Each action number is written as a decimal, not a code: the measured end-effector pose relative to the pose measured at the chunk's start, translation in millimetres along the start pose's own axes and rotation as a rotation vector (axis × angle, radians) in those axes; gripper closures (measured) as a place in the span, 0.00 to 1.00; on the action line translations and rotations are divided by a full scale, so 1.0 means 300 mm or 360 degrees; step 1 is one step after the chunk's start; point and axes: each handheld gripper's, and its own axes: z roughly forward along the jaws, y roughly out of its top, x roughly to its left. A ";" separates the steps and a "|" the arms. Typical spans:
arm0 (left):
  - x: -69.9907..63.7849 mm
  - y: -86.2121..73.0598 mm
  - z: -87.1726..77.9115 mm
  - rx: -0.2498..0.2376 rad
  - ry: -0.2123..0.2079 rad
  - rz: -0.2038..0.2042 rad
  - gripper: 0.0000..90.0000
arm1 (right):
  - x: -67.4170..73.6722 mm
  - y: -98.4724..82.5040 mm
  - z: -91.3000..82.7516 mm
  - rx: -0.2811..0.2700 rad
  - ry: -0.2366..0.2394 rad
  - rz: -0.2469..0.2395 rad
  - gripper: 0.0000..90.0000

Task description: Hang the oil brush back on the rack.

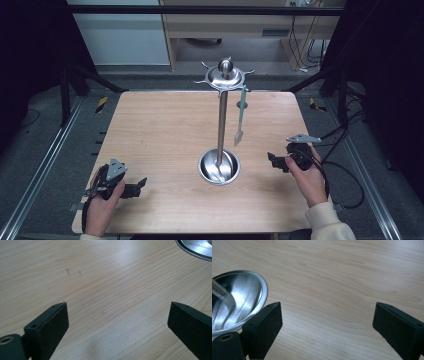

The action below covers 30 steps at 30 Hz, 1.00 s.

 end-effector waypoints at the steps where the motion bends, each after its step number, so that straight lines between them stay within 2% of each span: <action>1: 0.000 0.000 0.000 0.0006 -0.0002 0.0000 0.03 | 0.001 -0.002 0.003 0.0006 0.0008 0.0008 0.11; 18: 0.000 -0.001 0.000 0.0002 0.0000 -0.0001 0.03 | 0.029 -0.020 0.090 0.0105 0.0053 -0.0018 0.10; 30: 0.001 0.000 0.000 0.0007 0.0001 0.0003 0.03 | 0.050 -0.011 0.177 0.0134 0.0068 0.0060 0.11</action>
